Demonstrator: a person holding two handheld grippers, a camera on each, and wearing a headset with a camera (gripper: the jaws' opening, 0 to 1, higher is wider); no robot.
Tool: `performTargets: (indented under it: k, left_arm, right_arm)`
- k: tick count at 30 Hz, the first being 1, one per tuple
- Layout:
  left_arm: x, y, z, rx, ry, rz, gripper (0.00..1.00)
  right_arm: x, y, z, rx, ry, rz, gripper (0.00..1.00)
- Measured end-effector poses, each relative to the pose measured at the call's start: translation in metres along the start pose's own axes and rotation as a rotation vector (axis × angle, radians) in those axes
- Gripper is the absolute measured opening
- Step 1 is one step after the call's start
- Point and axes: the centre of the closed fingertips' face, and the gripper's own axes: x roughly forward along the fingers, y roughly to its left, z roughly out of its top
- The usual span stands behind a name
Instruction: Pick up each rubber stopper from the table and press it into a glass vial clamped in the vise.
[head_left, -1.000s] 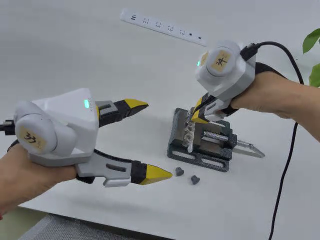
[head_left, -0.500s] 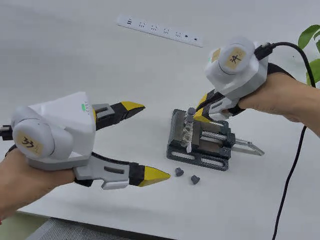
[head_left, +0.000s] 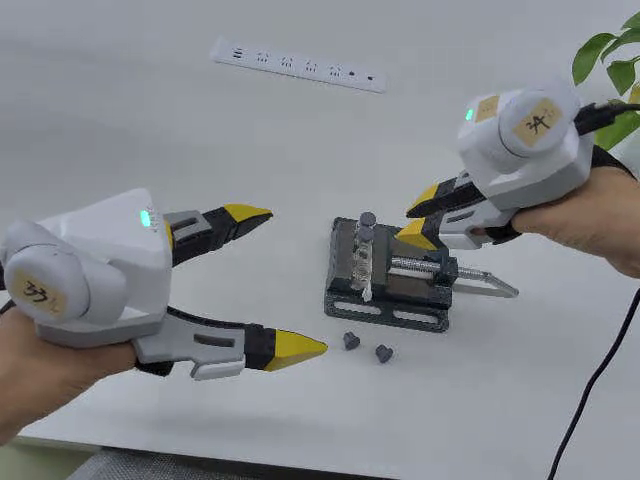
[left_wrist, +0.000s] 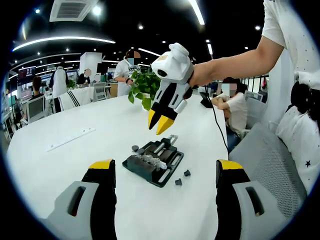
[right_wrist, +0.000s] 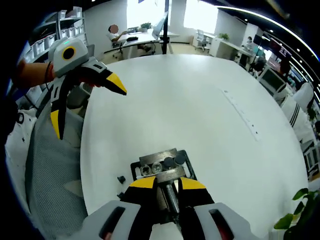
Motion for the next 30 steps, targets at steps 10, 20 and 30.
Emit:
performTargets:
  k: [10,20,30]
  left_arm:
    - [-0.002,-0.003,0.001,0.009,0.022,0.005,0.81]
    - [-0.002,-0.008,-0.001,0.013,0.044,0.002,0.81]
    - [-0.001,-0.013,-0.006,0.012,0.073,-0.01,0.82]
  right_arm:
    - [-0.016,0.022,-0.018,0.104,-0.158,-0.041,0.18]
    - [-0.019,0.049,-0.048,0.184,-0.299,-0.067,0.21]
    - [-0.008,0.076,-0.072,0.252,-0.344,-0.062,0.25]
